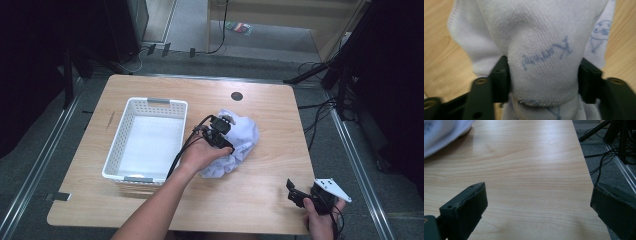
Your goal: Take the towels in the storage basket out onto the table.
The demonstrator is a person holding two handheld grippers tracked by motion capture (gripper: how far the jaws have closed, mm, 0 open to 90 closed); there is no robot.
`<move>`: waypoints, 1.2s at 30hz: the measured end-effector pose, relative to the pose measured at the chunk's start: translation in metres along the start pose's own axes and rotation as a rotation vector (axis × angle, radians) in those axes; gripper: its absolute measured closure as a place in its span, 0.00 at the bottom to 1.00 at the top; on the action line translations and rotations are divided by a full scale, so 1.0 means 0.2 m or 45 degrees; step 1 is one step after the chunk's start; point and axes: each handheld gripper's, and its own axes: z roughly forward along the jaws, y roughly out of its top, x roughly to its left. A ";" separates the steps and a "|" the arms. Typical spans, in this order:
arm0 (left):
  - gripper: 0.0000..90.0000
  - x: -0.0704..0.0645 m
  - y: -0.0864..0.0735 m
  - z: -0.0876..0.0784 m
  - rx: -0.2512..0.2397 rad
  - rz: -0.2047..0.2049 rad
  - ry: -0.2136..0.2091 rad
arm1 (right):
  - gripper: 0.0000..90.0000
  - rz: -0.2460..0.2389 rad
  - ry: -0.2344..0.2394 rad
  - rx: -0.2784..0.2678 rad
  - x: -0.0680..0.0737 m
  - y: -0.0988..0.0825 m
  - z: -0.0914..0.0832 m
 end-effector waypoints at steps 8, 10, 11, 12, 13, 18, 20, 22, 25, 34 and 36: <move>0.01 0.04 -0.03 -0.05 -0.029 -0.045 0.008 | 0.01 -0.005 -0.001 0.001 0.00 0.00 0.00; 0.01 0.05 -0.03 -0.08 -0.046 -0.051 0.000 | 0.01 -0.006 -0.002 0.002 0.00 0.00 0.00; 0.01 0.06 -0.04 -0.09 -0.057 -0.056 0.003 | 0.01 -0.006 -0.002 0.002 0.00 0.00 0.00; 0.01 0.07 -0.05 -0.10 -0.061 -0.057 0.011 | 0.01 -0.009 -0.002 0.000 0.00 0.00 0.00; 0.01 0.08 -0.05 -0.12 -0.066 -0.061 0.012 | 0.01 -0.011 -0.001 0.000 0.00 0.00 0.00; 0.01 0.16 -0.09 -0.21 -0.115 -0.091 0.029 | 0.01 -0.014 -0.003 0.002 0.00 0.00 0.00; 0.01 0.19 -0.10 -0.24 -0.124 -0.099 0.038 | 0.01 -0.018 -0.004 0.003 0.00 0.00 0.00; 0.01 0.23 -0.12 -0.27 -0.137 -0.112 0.045 | 0.01 -0.017 -0.005 0.002 0.00 0.00 0.00; 0.01 0.28 -0.15 -0.31 -0.154 -0.131 0.065 | 0.01 -0.015 -0.006 0.005 0.00 0.00 0.00; 0.01 0.48 -0.27 -0.42 -0.192 -0.204 0.091 | 0.01 -0.017 -0.011 0.006 0.00 0.00 0.00; 0.01 0.52 -0.29 -0.44 -0.197 -0.217 0.104 | 0.01 -0.019 -0.011 0.007 0.00 0.00 0.00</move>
